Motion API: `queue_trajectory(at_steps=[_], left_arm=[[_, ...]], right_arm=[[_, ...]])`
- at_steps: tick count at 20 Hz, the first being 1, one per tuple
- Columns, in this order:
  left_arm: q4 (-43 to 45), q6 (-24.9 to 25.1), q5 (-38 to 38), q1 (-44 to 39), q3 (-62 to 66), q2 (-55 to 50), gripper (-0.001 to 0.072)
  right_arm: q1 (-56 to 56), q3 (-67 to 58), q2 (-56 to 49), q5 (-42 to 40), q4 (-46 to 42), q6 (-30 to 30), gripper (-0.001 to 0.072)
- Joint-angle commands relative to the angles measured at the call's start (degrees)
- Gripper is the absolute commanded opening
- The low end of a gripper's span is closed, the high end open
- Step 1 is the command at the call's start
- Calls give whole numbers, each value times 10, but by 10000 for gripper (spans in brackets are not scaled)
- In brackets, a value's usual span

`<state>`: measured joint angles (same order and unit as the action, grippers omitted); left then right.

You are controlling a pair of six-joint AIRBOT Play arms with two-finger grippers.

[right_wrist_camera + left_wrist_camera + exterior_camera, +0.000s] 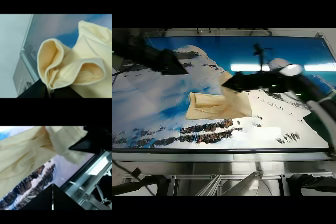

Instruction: Fold the shirts.

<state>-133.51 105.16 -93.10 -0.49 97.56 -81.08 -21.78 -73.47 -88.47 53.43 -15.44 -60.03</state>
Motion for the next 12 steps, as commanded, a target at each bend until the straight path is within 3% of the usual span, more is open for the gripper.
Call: queue_trajectory(at_steps=[1,2,3,6,7,8,12], left_arm=[[-2,46,5,76,-111,76,19],[-9,57,7,88,-141,89,19],[-28,76,7,100,-169,101,19],[-73,97,20,141,-221,121,19],[-72,99,20,150,-226,122,19],[-74,99,18,159,-233,122,19],[-76,108,15,173,-259,122,19]], right_arm=[[-138,-105,-135,-101,6,-2,42],[-155,-141,-170,-95,7,-2,313],[-166,-167,-194,-91,12,-3,463],[-158,-188,-198,-57,7,-3,457],[-138,-188,-189,-22,-12,-17,421],[-113,-187,-177,15,-49,-43,339],[29,-168,-96,154,-341,-245,382]])
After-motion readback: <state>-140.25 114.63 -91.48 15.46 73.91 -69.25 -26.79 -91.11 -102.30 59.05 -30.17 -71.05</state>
